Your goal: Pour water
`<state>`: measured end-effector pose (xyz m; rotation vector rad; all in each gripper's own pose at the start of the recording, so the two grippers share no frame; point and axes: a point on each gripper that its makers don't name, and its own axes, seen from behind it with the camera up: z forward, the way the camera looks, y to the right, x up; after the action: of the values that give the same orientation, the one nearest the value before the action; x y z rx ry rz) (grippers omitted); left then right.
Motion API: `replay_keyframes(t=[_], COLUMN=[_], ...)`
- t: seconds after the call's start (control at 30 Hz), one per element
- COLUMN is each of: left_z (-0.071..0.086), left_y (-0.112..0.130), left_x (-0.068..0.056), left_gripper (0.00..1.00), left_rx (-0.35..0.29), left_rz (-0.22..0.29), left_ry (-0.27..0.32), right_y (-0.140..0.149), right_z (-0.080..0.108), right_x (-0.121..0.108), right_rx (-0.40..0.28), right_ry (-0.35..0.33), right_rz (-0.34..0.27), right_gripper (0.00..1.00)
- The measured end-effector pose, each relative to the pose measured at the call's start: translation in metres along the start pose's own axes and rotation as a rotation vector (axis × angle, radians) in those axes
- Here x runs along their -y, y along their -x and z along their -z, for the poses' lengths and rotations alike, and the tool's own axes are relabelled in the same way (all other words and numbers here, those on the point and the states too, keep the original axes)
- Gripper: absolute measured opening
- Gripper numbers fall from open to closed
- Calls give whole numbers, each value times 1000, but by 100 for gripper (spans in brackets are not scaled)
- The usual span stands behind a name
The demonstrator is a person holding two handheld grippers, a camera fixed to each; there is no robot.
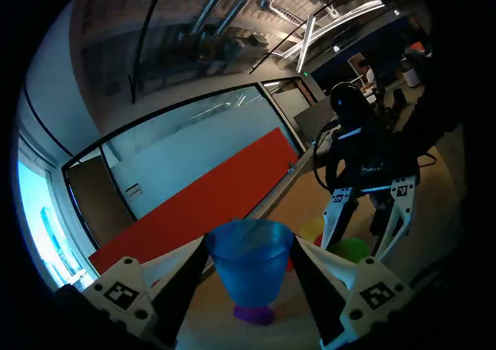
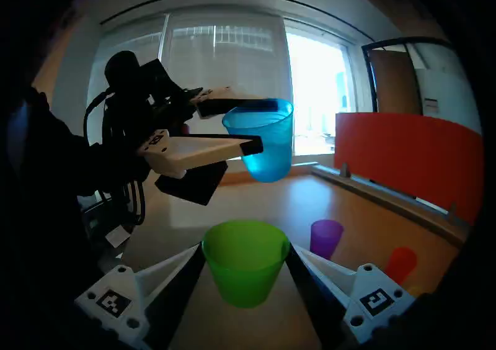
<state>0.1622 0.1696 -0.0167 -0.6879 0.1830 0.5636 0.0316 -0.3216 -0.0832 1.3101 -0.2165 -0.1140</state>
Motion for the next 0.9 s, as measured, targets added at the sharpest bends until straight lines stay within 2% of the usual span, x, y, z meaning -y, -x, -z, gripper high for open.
replay_keyframes(t=[0.9], left_z=[9], left_y=[-12], left_x=[0], left_gripper=[88], left_rx=[-20], left_rz=[-118], left_ry=[-10], right_y=[1], right_z=[-16], right_x=[4], right_rx=[-9], right_ry=[-17], right_rz=[4], right_gripper=[93])
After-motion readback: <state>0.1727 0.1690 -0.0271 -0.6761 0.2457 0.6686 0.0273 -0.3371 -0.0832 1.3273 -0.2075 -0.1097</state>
